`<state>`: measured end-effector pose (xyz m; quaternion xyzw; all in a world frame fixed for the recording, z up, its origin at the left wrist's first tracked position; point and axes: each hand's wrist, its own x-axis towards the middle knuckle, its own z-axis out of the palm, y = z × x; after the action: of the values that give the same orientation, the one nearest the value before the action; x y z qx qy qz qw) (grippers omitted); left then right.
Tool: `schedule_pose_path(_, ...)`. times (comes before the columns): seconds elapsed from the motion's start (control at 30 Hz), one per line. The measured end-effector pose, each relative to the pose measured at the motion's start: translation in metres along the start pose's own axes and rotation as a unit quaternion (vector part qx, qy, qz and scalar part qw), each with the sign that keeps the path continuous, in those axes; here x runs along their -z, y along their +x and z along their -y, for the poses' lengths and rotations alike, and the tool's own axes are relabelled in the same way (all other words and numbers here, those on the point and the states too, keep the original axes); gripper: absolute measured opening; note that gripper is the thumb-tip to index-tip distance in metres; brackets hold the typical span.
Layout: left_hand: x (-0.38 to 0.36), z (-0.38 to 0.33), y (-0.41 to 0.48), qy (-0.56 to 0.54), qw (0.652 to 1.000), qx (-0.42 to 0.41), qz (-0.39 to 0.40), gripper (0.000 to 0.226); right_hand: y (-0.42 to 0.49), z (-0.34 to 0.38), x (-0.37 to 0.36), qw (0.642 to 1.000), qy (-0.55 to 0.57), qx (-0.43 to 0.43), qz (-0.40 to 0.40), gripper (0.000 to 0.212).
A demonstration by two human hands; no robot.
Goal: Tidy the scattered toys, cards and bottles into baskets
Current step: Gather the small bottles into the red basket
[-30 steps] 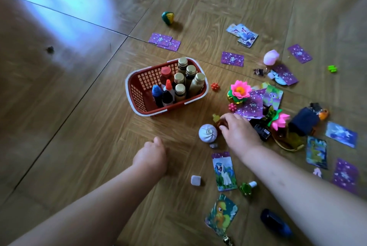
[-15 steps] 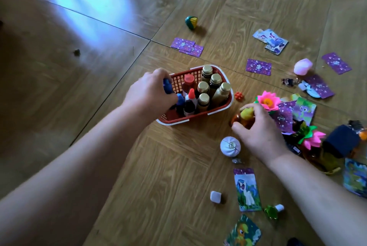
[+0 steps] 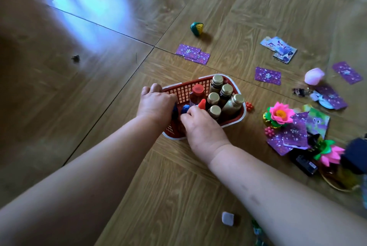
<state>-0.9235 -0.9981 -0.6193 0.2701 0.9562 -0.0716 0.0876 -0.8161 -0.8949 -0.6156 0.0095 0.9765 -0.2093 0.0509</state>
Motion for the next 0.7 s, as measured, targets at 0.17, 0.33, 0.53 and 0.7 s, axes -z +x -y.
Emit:
schedule_pose_path(0.17, -0.001, -0.001, 0.002, -0.003, 1.0, -0.006, 0.025, 0.027, 0.005, 0.003, 0.005, 0.999, -0.029, -0.002, 0.037, 0.021)
schedule_pose_path(0.33, 0.023, -0.009, -0.007, -0.049, 0.999, 0.007, -0.006, 0.034, -0.008, -0.024, 0.029, 0.999, 0.018, 0.028, -0.04, 0.018)
schedule_pose_path(0.53, 0.059, -0.081, -0.027, -0.157, 0.98, -0.062, -0.102, 0.033, -0.058, -0.116, 0.105, 0.993, -0.094, -0.009, 0.064, 0.024)
schedule_pose_path(0.7, 0.057, -0.184, -0.057, -0.187, 0.97, -0.15, -0.046, 0.031, -0.128, -0.192, 0.142, 0.969, -0.172, -0.055, 0.17, 0.025)
